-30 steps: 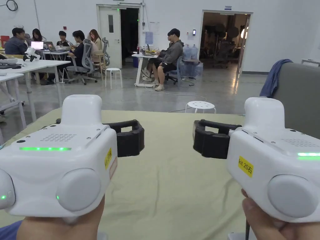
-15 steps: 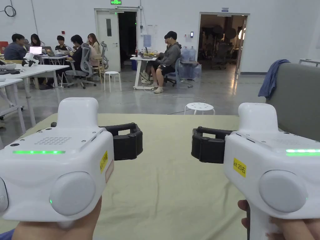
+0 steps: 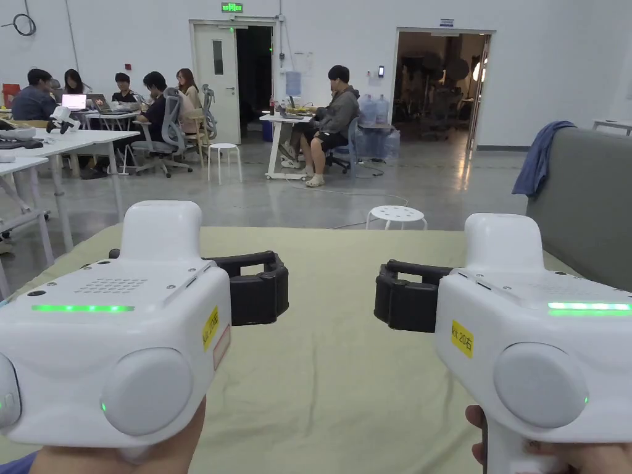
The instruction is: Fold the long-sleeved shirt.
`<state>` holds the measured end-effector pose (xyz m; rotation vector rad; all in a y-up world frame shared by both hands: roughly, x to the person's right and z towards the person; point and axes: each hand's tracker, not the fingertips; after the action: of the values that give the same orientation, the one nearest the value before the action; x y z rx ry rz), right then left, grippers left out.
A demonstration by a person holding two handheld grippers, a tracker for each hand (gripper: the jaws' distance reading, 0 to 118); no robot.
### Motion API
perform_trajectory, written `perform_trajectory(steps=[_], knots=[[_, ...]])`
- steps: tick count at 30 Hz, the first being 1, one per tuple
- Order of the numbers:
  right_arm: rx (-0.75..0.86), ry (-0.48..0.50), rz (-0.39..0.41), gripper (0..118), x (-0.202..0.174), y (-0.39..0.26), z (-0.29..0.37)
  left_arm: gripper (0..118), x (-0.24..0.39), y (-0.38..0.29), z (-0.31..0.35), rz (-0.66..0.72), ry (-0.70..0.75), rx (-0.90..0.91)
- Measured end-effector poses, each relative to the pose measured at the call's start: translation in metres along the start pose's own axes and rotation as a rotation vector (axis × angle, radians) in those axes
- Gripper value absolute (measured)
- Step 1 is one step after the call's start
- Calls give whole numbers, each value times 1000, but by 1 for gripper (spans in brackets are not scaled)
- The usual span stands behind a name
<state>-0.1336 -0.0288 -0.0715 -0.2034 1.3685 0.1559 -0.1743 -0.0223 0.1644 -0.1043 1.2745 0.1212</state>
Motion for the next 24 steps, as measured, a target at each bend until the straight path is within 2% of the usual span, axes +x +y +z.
perform_trajectory(steps=[18, 24], knots=[[-1, 13, 0, 118, 5, -1, 4, 118, 2, 1, 4, 11, -14, -3], [10, -14, 22, 118, 2, 0, 4, 118, -3, 1, -5, 21, -28, -13]])
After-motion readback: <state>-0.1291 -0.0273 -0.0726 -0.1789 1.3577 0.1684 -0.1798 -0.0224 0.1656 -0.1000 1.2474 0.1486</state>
